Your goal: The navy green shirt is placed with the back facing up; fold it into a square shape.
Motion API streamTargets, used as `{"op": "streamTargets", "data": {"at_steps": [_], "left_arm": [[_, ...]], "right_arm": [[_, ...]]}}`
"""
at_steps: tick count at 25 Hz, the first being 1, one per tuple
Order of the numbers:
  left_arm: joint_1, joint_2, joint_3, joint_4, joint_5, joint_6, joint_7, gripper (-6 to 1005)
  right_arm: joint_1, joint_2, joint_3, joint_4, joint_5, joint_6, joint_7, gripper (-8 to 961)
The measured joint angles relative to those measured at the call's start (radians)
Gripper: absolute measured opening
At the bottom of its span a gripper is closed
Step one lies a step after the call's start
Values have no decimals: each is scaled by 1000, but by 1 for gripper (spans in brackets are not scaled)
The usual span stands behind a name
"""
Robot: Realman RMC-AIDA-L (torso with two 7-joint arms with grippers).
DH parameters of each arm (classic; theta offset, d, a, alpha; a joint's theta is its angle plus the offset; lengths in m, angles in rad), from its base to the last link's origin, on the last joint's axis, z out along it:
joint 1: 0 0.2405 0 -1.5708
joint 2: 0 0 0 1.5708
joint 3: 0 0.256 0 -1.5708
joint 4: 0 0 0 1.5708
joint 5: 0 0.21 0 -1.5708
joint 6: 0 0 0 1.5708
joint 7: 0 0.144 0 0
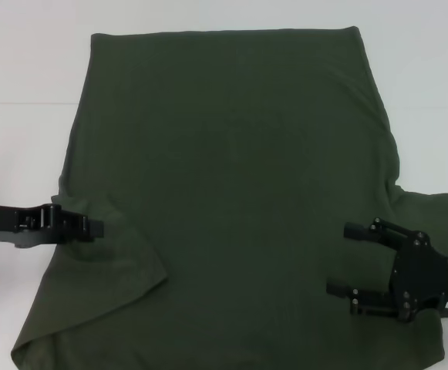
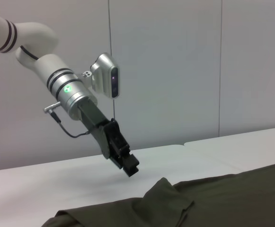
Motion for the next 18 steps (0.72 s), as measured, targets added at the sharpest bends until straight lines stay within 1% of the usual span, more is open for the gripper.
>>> {"op": "streamTargets", "data": {"at_steps": [6,11,15,18], "left_arm": [[11,-1,-11,7,-22,-8,23,285],[12,-8,-4,7,-27,36,114,531],[12,-23,3,14,-40,90,256,622],[23,-43,2,39,-62,132,391,690]], "right_arm": [[1,0,0,-1,3,0,-1,914],[1,-1,0,0,10,10,-2,914],[-6,-2,6,0,37,12,-2,914],[-9,-2,19,0,44,16,2,914]]}}
